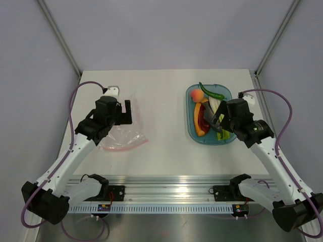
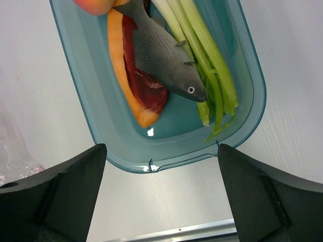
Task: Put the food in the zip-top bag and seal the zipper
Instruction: Open the zipper of the food storage bag at the center of the board.
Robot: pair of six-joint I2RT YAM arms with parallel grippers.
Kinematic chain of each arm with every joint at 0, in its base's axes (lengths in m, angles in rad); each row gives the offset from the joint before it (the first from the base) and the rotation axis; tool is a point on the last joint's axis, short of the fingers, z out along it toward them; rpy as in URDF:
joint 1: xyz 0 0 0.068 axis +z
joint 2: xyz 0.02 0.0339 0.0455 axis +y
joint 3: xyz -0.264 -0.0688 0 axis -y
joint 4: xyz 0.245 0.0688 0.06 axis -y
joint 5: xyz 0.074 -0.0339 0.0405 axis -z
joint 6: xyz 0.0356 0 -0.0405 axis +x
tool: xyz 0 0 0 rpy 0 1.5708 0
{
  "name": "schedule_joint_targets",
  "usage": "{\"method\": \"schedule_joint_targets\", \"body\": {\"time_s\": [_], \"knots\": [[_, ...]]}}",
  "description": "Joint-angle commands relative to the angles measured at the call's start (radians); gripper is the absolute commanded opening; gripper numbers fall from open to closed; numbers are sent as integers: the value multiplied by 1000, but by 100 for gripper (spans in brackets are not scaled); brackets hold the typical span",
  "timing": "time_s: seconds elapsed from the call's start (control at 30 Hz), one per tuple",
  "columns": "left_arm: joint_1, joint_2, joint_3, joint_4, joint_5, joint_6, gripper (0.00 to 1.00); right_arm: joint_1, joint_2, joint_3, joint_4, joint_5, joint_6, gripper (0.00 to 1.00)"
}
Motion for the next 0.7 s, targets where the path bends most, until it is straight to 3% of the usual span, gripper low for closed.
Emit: {"method": "schedule_joint_targets", "body": {"time_s": [0.0, 0.27, 0.5, 0.67], "knots": [[-2, -28, 27, 9, -15, 25, 99, -2, -17, -10, 63, -18, 8, 99], [0, -14, -18, 0, -42, 19, 99, -1, -29, -30, 92, -103, 11, 100], [9, 99, -84, 39, 20, 57, 95, -1, -14, -33, 103, -170, 43, 100], [5, 213, -33, 43, 64, -47, 92, -1, 25, -43, 141, -222, 53, 100]]}}
